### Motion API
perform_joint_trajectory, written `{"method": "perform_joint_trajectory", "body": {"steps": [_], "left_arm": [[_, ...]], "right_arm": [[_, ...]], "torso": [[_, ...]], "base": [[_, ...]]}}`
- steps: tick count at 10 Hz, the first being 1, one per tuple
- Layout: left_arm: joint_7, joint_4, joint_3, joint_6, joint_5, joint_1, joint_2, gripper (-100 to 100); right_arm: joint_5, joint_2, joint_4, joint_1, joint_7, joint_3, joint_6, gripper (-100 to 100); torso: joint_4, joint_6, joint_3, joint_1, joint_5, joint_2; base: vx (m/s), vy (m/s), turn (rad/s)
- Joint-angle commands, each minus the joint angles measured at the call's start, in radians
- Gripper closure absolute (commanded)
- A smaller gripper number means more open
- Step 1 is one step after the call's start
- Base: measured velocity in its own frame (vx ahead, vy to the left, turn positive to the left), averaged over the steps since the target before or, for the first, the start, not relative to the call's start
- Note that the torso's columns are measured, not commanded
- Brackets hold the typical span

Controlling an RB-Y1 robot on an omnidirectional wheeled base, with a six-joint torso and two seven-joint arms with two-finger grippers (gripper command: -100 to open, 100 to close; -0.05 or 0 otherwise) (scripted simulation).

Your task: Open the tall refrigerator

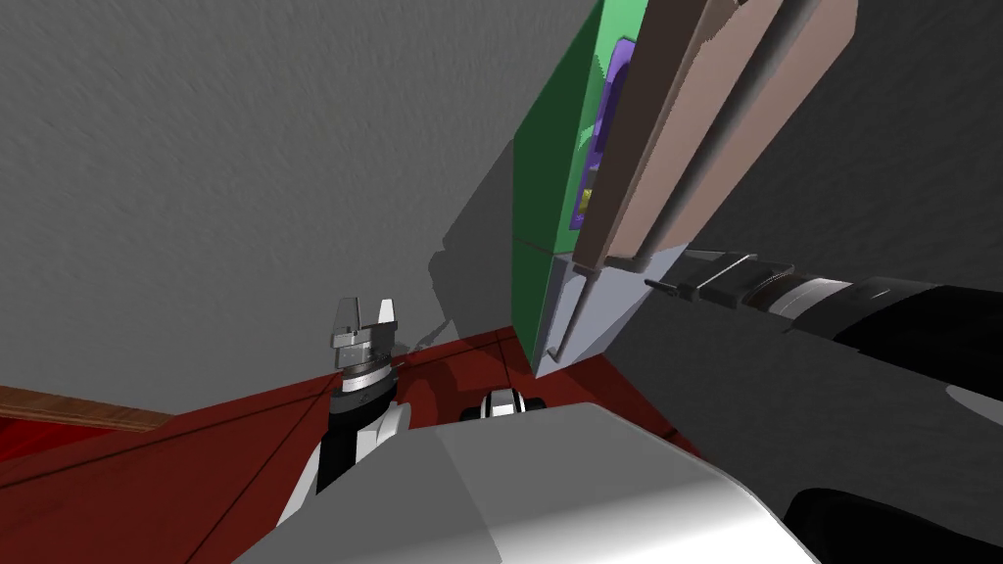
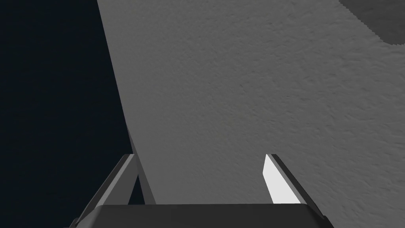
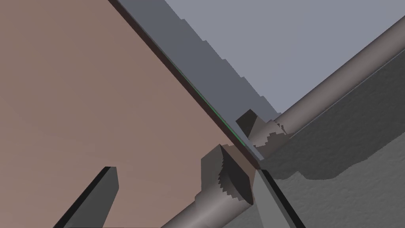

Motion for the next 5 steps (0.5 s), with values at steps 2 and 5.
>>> {"method": "perform_joint_trajectory", "body": {"steps": [2, 5], "left_arm": [[0.0, 0.0, 0.0, 0.0, 0.0, 0.0, 0.0, 0], [0.0, 0.0, 0.0, 0.0, 0.0, 0.0, 0.0, 0]], "right_arm": [[-0.005, 0.013, 0.046, 0.044, -0.018, -0.024, 0.038, -100], [-0.008, 0.018, 0.087, 0.074, -0.03, -0.036, 0.071, -100]], "torso": [[-0.001, 0.0, -0.002, 0.003, 0.001, -0.003], [0.0, 0.0, 0.001, 0.003, 0.001, 0.001]], "base": [[0.158, 0.238, -0.065], [0.117, 0.243, -0.059]]}}
